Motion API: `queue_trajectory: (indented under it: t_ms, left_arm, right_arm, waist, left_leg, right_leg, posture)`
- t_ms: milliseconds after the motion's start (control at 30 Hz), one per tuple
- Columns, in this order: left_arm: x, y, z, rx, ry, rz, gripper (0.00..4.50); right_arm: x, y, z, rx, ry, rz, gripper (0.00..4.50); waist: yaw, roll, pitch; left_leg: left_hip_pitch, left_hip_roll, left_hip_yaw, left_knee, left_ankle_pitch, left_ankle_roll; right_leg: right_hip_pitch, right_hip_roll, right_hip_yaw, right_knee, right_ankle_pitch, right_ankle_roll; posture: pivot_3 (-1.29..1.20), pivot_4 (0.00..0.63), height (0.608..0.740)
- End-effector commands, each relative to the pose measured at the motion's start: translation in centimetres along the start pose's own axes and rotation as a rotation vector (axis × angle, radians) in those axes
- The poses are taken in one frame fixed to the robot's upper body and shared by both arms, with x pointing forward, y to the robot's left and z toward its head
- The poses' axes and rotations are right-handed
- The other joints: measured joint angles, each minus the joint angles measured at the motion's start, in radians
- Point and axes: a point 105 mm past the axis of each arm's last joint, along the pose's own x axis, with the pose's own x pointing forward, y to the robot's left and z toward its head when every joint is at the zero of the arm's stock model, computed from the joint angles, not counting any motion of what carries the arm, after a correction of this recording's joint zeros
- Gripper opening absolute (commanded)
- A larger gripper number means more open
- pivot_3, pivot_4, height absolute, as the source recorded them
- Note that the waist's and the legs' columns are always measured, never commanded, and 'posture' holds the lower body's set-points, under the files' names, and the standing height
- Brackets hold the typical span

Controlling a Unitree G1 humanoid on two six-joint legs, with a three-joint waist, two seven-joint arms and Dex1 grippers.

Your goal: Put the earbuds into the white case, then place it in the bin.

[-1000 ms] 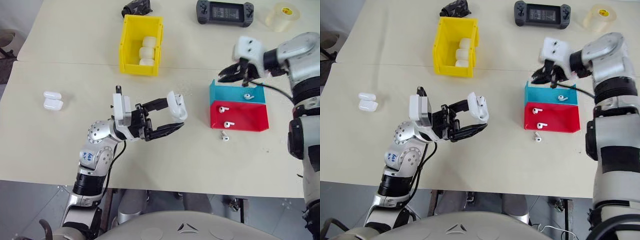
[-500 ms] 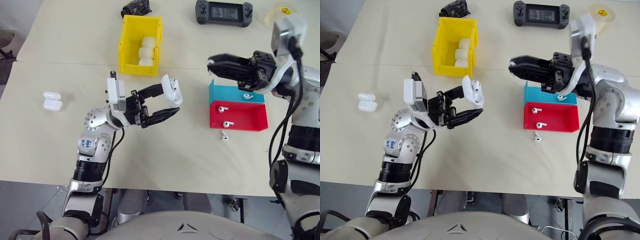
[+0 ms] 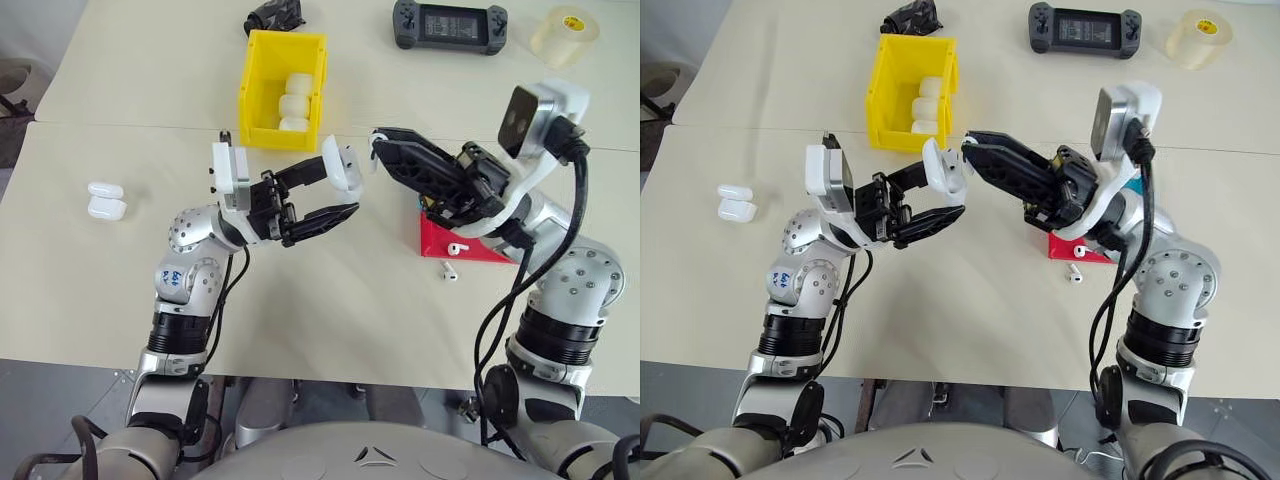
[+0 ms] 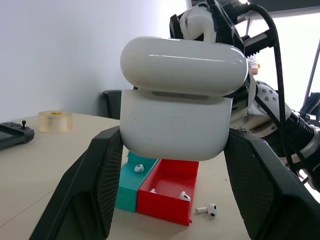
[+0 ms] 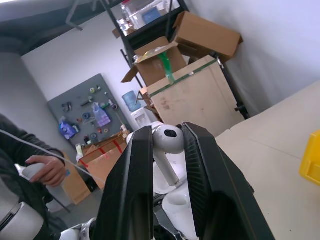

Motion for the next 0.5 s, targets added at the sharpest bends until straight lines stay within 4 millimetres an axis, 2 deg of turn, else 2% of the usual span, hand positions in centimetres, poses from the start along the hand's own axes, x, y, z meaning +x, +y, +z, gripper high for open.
queue_trajectory:
  t_ms: [33,500]
  left_arm:
    - [0.6,-0.2,1.2,0.018,-0.047,-0.020,2.72]
    - [1.4,-0.6,1.4,0.010,-0.066,-0.034,2.72]
  right_arm:
    - [0.4,0.9,0.4,-0.031,-0.036,0.028,0.49]
    - [0.9,0.7,-1.8,0.010,-0.049,0.022,0.49]
  waist:
    - [0.000,0.000,0.000]
    - [-0.001,0.000,0.000]
  left_leg:
    - [0.000,0.000,0.000,0.000,0.000,0.000]
    - [0.000,0.000,0.000,0.000,0.000,0.000]
  right_leg:
    - [0.000,0.000,0.000,0.000,0.000,0.000]
    - [0.000,0.000,0.000,0.000,0.000,0.000]
  posture:
    - [0.00,0.150,0.740]
    - [0.00,0.150,0.740]
